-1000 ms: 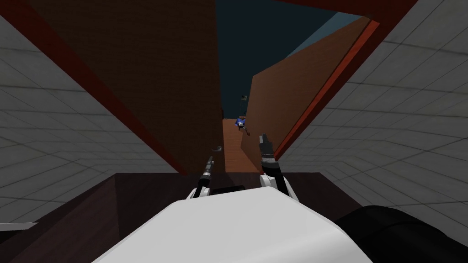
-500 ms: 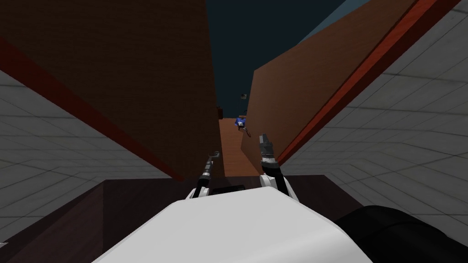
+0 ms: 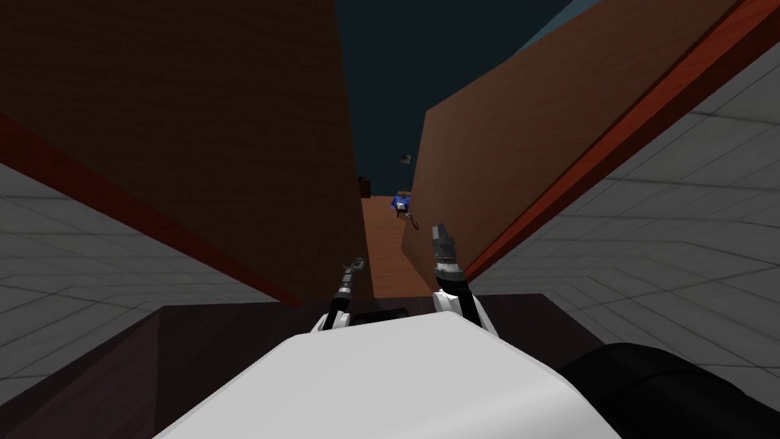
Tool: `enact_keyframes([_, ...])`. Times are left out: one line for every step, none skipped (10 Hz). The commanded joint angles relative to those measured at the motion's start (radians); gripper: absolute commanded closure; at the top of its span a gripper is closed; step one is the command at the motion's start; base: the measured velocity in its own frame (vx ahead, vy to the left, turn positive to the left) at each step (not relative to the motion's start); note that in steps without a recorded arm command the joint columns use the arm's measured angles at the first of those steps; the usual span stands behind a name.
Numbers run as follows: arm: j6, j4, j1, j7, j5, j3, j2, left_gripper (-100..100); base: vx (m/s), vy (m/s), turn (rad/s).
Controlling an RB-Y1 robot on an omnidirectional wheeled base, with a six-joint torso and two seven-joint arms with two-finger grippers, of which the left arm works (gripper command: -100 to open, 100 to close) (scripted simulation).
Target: Push the door open
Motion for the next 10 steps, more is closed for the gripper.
enact_keyframes([0.001,0.001,0.003,0.0,0.001,0.0,-0.002,100,-0.013,0.009,-0.017])
enact_keyframes([0.001,0.001,0.003,0.0,0.001,0.0,-0.002,100,0.0,0.0,0.0])
enact_keyframes([0.001,0.001,0.003,0.0,0.001,0.0,-0.002,100,0.0,0.0,0.0])
enact_keyframes([0.001,0.001,0.003,0.0,0.001,0.0,-0.002,100,0.0,0.0,0.0])
enact_keyframes([0.003,0.002,-0.004,-0.004,0.007,0.014,0.011,100,0.104,-0.032,0.018])
enact_keyframes([0.003,0.003,-0.005,-0.006,0.01,0.02,0.017,100,0.162,-0.066,0.058])
enact_keyframes([0.003,0.004,-0.006,-0.009,0.013,0.027,0.022,100,0.186,-0.097,0.045])
enact_keyframes([0.003,0.005,-0.007,-0.012,0.017,0.036,0.028,100,0.189,-0.053,0.048])
enact_keyframes([0.003,0.007,-0.008,-0.014,0.021,0.045,0.033,100,0.173,-0.031,0.045])
enact_keyframes([0.003,0.008,-0.01,-0.018,0.026,0.055,0.038,100,0.189,-0.038,0.048])
